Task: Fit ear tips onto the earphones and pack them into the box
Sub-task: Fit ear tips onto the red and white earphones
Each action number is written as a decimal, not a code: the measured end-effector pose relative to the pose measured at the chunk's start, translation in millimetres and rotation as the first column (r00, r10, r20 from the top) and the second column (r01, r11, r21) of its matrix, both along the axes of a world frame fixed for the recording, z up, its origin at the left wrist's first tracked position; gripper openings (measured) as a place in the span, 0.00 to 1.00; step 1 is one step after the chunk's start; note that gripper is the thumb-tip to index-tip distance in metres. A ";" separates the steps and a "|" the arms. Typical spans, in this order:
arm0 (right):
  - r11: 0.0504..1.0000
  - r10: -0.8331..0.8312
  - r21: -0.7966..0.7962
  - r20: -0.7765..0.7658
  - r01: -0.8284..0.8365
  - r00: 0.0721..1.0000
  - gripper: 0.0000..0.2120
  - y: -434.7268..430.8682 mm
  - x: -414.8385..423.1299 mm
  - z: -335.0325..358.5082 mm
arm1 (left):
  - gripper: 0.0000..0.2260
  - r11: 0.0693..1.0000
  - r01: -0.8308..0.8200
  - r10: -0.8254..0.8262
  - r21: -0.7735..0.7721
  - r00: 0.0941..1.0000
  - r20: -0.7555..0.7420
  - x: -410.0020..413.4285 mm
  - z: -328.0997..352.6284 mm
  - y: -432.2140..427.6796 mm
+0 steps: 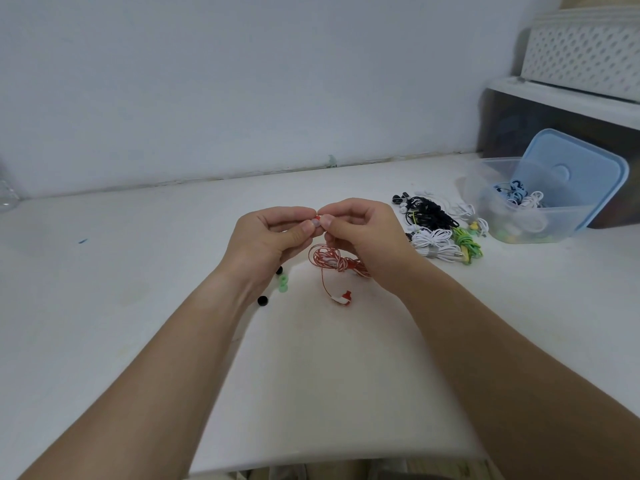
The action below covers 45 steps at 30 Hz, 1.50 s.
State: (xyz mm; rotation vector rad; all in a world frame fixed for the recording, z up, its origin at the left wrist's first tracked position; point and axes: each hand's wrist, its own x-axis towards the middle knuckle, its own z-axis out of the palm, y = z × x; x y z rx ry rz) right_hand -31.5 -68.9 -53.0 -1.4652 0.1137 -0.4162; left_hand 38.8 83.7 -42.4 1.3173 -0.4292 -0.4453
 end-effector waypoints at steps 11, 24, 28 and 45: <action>0.972 0.163 0.174 -0.006 -0.160 0.987 0.05 -3.9 -3.3 5.7 | 0.08 0.997 0.052 -0.053 -0.065 0.998 -0.024 0.1 1.6 0.9; 0.989 0.069 -0.126 -0.028 -0.072 0.997 0.07 -4.7 -1.7 5.0 | 0.02 0.909 -0.249 0.034 0.335 0.845 0.534 14.9 11.5 25.1; 0.974 -0.009 -0.227 -0.067 -0.006 0.998 0.05 -1.8 -0.4 2.5 | 0.05 0.750 -0.255 -0.178 0.610 0.810 0.558 31.5 12.6 54.4; 0.753 -0.123 -0.657 -0.107 0.023 0.987 0.12 4.4 6.3 -10.3 | 0.03 0.402 -0.149 -0.483 0.904 0.804 0.347 21.1 22.4 68.9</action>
